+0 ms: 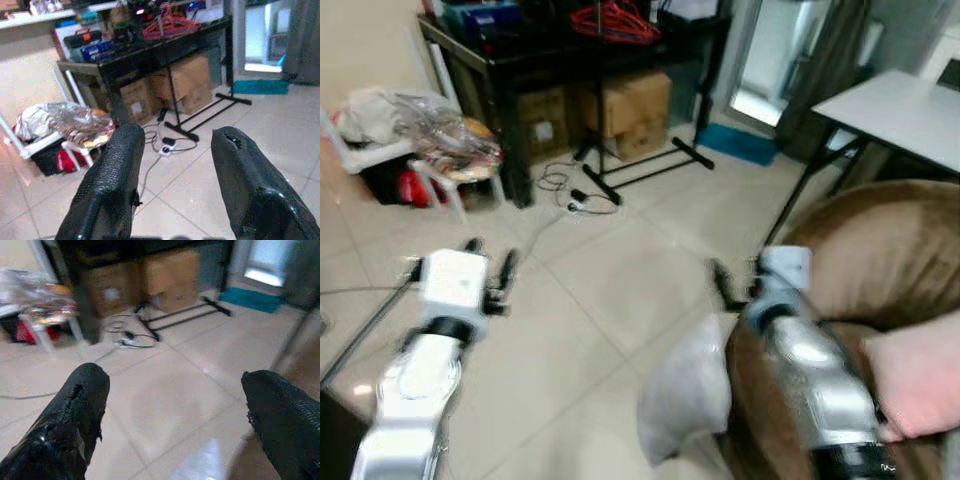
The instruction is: Move the pillow to the sofa from floor
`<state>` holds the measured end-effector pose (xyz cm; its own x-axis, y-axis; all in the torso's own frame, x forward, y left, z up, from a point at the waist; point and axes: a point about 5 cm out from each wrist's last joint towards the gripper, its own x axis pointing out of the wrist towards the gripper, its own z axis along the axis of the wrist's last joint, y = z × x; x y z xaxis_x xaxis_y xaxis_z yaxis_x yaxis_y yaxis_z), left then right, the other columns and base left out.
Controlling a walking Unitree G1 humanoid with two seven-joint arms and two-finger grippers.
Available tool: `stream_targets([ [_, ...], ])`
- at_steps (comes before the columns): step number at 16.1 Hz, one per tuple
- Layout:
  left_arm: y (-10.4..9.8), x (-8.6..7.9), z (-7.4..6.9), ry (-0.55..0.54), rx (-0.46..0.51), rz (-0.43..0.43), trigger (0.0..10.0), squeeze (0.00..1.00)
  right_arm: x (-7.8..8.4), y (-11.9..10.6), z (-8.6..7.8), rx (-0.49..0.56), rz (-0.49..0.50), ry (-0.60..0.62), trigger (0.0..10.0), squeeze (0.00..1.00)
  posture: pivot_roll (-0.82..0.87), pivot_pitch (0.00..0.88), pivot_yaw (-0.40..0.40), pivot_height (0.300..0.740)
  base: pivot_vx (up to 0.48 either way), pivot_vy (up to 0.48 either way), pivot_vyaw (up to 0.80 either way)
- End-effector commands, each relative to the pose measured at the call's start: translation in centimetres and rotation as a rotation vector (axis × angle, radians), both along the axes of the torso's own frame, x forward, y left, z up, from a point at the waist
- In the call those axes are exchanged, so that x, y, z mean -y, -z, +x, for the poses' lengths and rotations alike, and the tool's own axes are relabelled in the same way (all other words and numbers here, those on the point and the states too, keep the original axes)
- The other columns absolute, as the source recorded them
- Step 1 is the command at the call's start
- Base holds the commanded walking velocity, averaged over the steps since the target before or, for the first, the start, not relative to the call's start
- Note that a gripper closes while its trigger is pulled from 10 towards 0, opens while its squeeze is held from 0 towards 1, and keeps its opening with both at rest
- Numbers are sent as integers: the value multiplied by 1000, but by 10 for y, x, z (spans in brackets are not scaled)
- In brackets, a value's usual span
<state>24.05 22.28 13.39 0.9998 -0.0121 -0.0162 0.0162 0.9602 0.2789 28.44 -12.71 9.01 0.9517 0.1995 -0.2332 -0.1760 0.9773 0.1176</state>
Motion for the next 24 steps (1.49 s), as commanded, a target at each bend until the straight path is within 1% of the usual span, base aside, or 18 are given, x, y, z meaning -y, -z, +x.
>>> stream_targets([
  [1,-1,8,3,33,3,-4,10000,0,13,-2,0,9,-28,37,10000,0,8,0,-39,740,300,0,0],
  [7,-1,9,3,35,3,-3,10000,0,12,-1,0,0,-26,13,10000,0,10,0,-41,740,302,0,0],
  [9,-1,9,3,35,2,-1,10000,0,10,0,0,-2,-46,-16,10000,0,11,0,-40,740,302,0,0],
  [10,-1,9,3,36,2,0,10000,0,10,0,0,-3,-45,-14,10000,0,11,0,-40,740,304,0,800],
  [12,-1,9,4,37,1,1,10000,0,11,0,1,-12,-12,18,10000,0,14,0,-41,740,304,0,0],
  [13,-1,9,4,38,-2,2,10000,0,11,0,2,-11,-21,14,10000,0,15,0,-41,740,289,0,0],
  [17,2,13,3,60,-13,13,10000,0,12,2,2,-21,-19,12,10000,0,16,0,-42,740,0,0,0],
  [20,2,10,3,47,-11,33,10000,0,13,3,2,-24,-20,22,10000,0,15,0,-43,710,0,0,0],
  [24,1,6,2,28,-5,35,10000,0,18,6,1,-38,-21,55,10000,0,18,0,-45,671,0,0,0],
])
